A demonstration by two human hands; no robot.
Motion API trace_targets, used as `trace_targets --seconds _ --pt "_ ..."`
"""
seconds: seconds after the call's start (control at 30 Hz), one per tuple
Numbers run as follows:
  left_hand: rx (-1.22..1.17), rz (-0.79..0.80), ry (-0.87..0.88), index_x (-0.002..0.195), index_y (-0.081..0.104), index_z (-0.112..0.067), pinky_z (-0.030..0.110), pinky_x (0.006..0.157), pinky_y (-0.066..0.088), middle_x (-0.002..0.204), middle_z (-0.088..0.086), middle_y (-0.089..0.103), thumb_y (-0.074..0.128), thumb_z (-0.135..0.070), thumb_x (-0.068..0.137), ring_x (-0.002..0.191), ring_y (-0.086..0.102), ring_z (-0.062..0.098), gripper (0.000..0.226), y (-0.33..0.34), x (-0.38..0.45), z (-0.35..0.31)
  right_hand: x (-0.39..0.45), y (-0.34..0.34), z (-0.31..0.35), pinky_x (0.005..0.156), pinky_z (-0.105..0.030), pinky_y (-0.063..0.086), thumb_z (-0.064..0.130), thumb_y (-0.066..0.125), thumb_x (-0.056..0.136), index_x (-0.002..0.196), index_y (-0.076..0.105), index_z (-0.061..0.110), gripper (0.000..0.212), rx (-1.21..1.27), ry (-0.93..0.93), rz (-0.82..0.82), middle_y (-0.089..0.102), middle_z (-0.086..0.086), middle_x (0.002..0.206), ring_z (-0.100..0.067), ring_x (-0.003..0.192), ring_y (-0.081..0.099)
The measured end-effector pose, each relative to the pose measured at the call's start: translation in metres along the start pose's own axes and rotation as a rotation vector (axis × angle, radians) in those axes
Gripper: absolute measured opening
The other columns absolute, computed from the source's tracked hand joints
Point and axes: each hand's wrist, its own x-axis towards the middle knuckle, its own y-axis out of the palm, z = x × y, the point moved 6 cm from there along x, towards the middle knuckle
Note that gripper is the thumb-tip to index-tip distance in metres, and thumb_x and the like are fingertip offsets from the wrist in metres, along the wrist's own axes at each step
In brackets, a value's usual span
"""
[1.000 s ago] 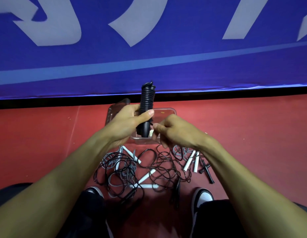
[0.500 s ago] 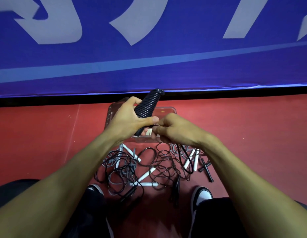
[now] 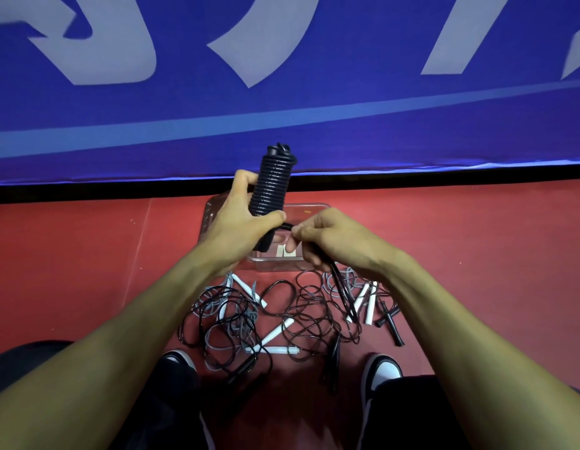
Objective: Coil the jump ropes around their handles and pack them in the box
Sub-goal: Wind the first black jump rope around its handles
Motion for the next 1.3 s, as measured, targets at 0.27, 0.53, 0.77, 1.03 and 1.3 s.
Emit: trace_targets --seconds 0.27,0.53,0.77,1.03,1.3 --pt "0.36 0.035 0.063 0.11 0.051 -0.022 0.026 0.064 0.047 0.085 -0.006 0.068 0.07 -0.036 0.09 0.064 0.061 0.003 0.03 0.006 -0.002 -0.002 -0.002 0.0 0.002 0.042 -0.023 0.023 0.014 0.041 0.106 0.08 0.067 0.006 0.038 0.042 -0.01 -0.007 0.042 0.003 0.043 -0.011 0.04 0.028" --pt "0.079 0.215 -0.034 0.115 0.057 -0.027 0.041 0.087 0.05 0.087 -0.009 0.071 0.053 -0.038 0.097 0.085 0.063 0.009 0.022 0.02 -0.006 0.002 0.004 -0.004 -0.009 0.05 -0.03 0.02 0.024 0.039 0.109 0.083 0.063 0.01 0.038 0.039 -0.009 -0.055 0.034 0.003 0.052 -0.014 0.047 0.024" --pt "-0.011 0.193 -0.026 0.097 0.063 -0.01 0.053 0.076 0.054 0.08 0.017 0.074 0.084 -0.022 0.079 0.073 0.067 0.025 0.031 0.013 -0.008 -0.006 0.004 -0.003 -0.003 0.048 -0.028 0.021 0.021 0.045 0.107 0.076 0.065 0.017 0.038 -0.07 -0.067 -0.077 0.037 0.005 0.052 -0.015 0.048 0.026" --pt "0.224 0.204 0.035 0.103 0.056 -0.024 0.052 0.079 0.056 0.087 0.005 0.071 0.075 -0.062 0.076 0.08 0.069 0.022 0.05 0.011 -0.006 -0.003 0.003 -0.006 -0.003 0.046 -0.026 0.022 0.04 0.049 0.105 0.075 0.067 0.016 0.042 -0.086 -0.092 -0.094 0.039 0.007 0.05 -0.016 0.047 0.027" --pt "0.119 0.318 -0.041 0.12 0.054 -0.012 0.035 0.089 0.055 0.098 0.007 0.076 0.041 -0.029 0.109 0.094 0.073 0.017 0.025 0.024 -0.013 0.002 0.004 -0.013 -0.009 0.049 -0.027 0.027 0.042 0.049 0.104 0.075 0.069 0.009 0.048 -0.251 -0.034 -0.179 0.042 -0.002 0.054 -0.011 0.043 0.031"
